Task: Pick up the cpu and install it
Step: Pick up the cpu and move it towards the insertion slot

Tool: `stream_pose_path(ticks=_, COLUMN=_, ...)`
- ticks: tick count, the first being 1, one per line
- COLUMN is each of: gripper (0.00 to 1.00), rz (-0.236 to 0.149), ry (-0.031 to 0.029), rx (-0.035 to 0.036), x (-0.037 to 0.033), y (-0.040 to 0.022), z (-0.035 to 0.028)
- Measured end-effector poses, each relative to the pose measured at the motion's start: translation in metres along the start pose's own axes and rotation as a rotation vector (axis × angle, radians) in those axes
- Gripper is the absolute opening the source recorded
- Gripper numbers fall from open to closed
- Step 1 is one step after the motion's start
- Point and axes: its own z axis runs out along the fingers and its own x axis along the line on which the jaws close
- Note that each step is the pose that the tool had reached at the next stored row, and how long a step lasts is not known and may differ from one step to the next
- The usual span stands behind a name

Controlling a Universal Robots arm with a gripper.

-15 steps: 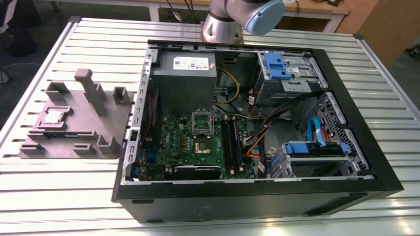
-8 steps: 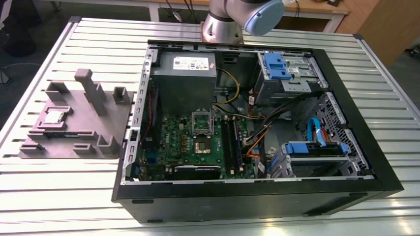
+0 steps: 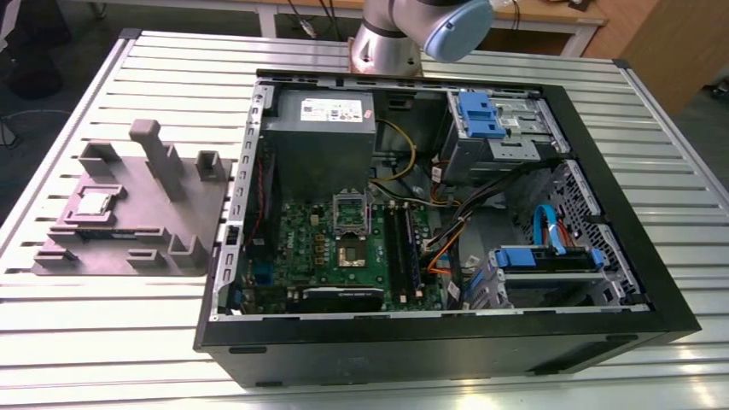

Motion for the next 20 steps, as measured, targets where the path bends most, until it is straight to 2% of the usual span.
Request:
stream_pose_path(ticks=4, gripper=0.11, rz=0.0, ry=0.0, rx=-0.0001, x=0.0, y=0.0, z=0.0)
stream_pose_path(ticks=5, gripper=0.16, rz=0.0, ry=0.0, rx=0.0, x=0.0, y=0.0, z=0.0)
stream_pose_path(ticks=6, gripper=0.16, rz=0.0, ry=0.0, rx=0.0, x=0.0, y=0.0, z=0.0)
stream_pose_path(ticks=9, gripper=0.35, rz=0.0, ry=-0.0001, rx=0.0, x=0.0001, y=0.0, z=0.0)
stream_pose_path(ticks=10, gripper=0.35, rz=0.0, ry=0.0, rx=0.0, x=0.0001, y=0.0, z=0.0)
stream_pose_path(ticks=11, gripper=0.41, rz=0.0, ry=0.0, rx=0.0, x=0.0001, y=0.0, z=0.0)
stream_pose_path(ticks=14, gripper=0.47, rz=0.0, ry=0.0, rx=0.0, x=0.0001, y=0.0, z=0.0)
stream_pose_path(ticks=15, gripper=0.53, rz=0.0, ry=0.0, rx=0.0, x=0.0001, y=0.0, z=0.0)
stream_pose_path(ticks=16, gripper=0.53, rz=0.0, ry=0.0, rx=0.0, x=0.0001, y=0.0, z=0.0)
stream_pose_path(ticks=17, gripper=0.59, rz=0.0, ry=0.0, rx=0.0, x=0.0001, y=0.0, z=0.0)
stream_pose_path(ticks=20, gripper=0.59, rz=0.0, ry=0.0, rx=0.0, x=0.0001, y=0.0, z=0.0)
